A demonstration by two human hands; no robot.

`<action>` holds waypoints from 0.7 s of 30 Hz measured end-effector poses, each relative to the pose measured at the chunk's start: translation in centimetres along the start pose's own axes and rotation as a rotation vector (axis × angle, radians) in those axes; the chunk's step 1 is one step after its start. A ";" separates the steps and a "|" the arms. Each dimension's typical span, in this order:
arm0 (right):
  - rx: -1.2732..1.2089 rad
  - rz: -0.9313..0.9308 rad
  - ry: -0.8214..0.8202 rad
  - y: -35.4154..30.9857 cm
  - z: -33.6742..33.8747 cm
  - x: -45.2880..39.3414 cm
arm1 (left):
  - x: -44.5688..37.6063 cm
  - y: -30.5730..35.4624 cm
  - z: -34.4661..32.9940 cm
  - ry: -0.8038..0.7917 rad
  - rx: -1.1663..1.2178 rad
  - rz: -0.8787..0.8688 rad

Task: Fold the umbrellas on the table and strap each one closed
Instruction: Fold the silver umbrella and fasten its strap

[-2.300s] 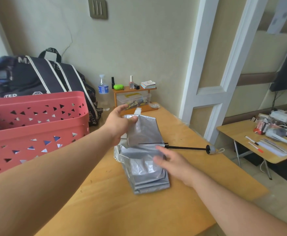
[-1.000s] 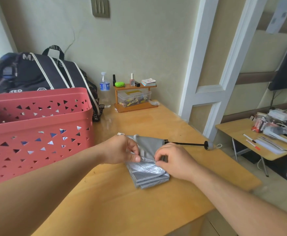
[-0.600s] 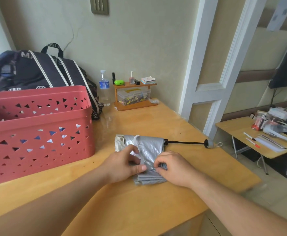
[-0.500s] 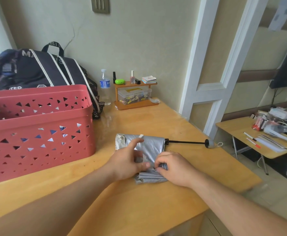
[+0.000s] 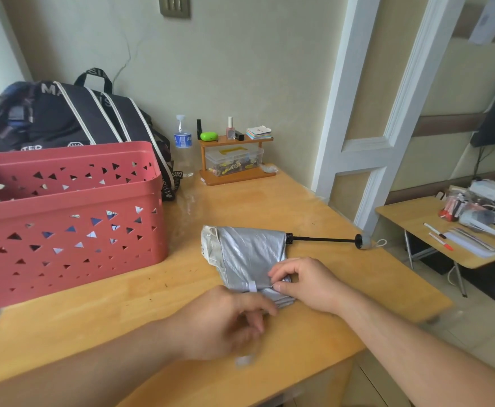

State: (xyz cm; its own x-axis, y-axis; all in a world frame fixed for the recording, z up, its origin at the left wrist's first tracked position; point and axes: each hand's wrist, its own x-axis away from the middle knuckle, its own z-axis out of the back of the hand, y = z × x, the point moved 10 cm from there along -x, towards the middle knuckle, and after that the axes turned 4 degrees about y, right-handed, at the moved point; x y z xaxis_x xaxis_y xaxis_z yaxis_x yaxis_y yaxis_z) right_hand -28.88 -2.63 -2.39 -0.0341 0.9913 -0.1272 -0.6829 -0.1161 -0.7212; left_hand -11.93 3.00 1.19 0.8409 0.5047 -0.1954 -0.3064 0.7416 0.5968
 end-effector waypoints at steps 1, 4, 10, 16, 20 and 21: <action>0.003 0.003 0.001 0.1 0.0 0.0 | 0.2 0.0 -0.4 -0.066 0.014 0.027; 0.004 0.009 0.009 0.2 0.0 0.0 | -0.9 -0.9 2.8 0.082 -0.018 0.063; -0.004 0.023 0.038 0.6 -0.1 0.1 | -4.9 -9.8 11.8 0.498 -0.393 0.287; -0.003 0.005 0.036 0.7 -0.1 0.1 | -5.9 -13.2 12.2 0.461 -0.517 0.266; 0.003 0.003 0.040 0.6 -0.1 0.1 | -4.6 -12.3 12.5 0.528 -0.619 0.081; 0.000 0.003 0.039 0.6 0.0 0.1 | -4.3 -12.2 12.1 0.508 -0.660 0.021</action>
State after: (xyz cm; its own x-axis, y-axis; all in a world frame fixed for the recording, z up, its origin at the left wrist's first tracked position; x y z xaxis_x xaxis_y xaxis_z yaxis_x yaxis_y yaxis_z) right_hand -29.27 -2.56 -2.89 -0.0076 0.9877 -0.1560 -0.6831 -0.1190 -0.7206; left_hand -6.39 -13.53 4.20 0.5768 0.5423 -0.6108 -0.6515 0.7565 0.0564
